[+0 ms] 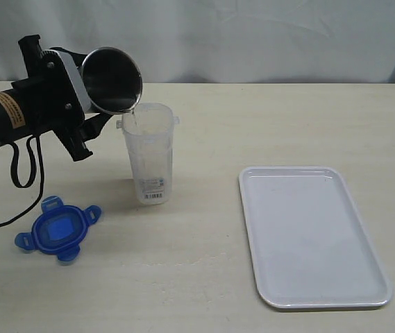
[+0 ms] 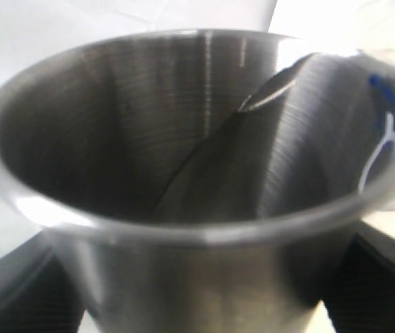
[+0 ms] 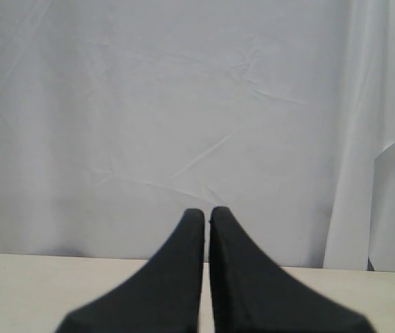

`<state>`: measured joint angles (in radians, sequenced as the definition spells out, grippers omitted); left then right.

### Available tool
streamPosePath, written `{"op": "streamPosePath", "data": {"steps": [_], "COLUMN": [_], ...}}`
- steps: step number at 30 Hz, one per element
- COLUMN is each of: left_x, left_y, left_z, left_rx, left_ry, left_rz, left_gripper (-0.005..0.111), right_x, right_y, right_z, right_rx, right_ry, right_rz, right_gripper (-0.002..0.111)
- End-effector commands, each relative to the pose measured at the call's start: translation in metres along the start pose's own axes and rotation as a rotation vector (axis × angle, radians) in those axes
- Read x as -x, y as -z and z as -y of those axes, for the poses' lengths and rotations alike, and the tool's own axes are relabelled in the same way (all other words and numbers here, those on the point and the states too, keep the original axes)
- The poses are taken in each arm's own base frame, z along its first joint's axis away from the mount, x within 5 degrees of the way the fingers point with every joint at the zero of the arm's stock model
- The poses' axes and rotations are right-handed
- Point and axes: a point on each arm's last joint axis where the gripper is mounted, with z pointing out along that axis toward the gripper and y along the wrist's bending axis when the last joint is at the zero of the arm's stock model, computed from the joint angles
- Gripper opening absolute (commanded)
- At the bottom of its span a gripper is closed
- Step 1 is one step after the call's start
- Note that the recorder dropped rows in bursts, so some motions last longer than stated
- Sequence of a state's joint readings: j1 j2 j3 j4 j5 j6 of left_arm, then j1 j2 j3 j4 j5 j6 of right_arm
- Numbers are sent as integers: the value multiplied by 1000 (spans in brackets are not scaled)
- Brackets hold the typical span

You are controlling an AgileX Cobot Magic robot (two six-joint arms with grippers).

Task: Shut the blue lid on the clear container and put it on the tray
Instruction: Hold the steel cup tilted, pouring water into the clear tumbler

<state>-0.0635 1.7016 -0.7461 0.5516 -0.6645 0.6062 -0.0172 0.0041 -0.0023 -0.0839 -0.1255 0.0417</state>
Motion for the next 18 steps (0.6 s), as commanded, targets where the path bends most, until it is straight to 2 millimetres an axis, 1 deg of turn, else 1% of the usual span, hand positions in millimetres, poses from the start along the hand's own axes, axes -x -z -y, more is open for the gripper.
{"op": "streamPosePath", "data": {"steps": [1,18], "left_x": [9,9], "left_y": [2,2], "left_z": [-9,-9], "left_rx": [63,63], "left_ry": [11,-15], "left_rz": [58,55], "left_gripper": [0,0], "right_x": [0,0], "right_y": [0,0], "right_z": [0,0], "right_rx": [-3,-3], "right_ry": [-7,-7], "right_rz": [5,5], "right_gripper": [4,4]}}
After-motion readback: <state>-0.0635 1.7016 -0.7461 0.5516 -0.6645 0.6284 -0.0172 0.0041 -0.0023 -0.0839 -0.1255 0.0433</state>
